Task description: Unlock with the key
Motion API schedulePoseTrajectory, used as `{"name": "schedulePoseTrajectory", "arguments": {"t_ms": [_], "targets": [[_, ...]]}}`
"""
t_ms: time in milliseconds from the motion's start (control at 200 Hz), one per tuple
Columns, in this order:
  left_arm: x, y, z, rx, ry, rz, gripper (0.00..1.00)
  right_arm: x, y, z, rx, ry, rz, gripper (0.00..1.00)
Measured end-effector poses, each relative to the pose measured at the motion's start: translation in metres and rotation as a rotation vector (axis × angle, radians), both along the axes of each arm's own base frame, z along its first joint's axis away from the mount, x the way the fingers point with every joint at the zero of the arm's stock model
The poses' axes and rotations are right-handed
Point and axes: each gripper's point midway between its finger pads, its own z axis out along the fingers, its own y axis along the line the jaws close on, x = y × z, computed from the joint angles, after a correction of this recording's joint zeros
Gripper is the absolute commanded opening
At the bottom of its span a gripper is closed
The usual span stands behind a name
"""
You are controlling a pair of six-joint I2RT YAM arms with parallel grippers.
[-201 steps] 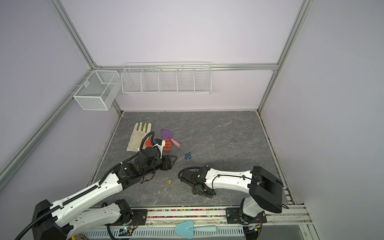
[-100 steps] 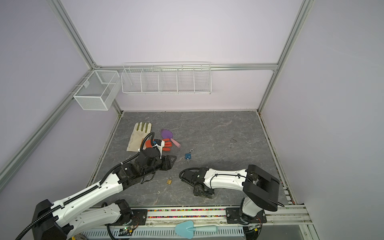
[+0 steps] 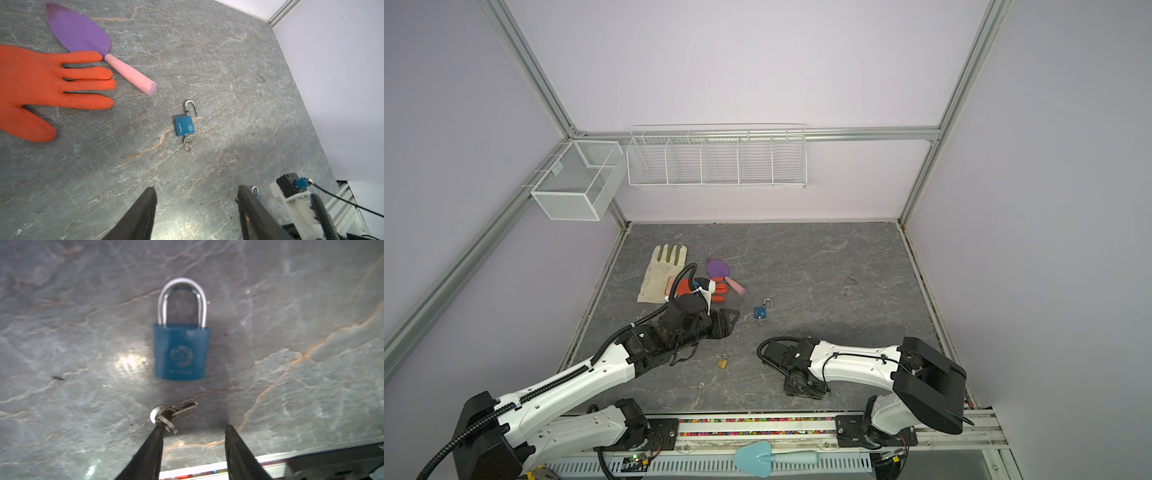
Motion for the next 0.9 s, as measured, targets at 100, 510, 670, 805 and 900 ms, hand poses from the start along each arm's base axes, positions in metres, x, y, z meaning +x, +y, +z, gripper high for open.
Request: {"name": "schedulePoseTrajectory", "arguments": {"t_ms": [100, 510, 670, 805, 900], "targets": [[0.0, 0.0, 0.0, 0.001, -0.001, 0.002, 0.62, 0.001, 0.0, 0.005, -0.017, -0.002, 0.035, 0.5], [0.002, 0.004, 0.005, -0.004, -0.018, 0.021, 0.62, 0.016, 0.025, 0.015, 0.067, -0.034, 0.13, 0.42], [0.002, 0.004, 0.005, -0.006, -0.018, 0.021, 0.62, 0.017, 0.023, 0.01, 0.076, -0.024, 0.16, 0.42], [0.002, 0.004, 0.007, -0.009, -0.021, 0.021, 0.62, 0.019, 0.023, 0.009, 0.095, -0.029, 0.193, 0.42], [0.002, 0.004, 0.007, -0.011, -0.022, 0.021, 0.62, 0.02, 0.027, 0.01, 0.118, -0.037, 0.221, 0.41]]}}
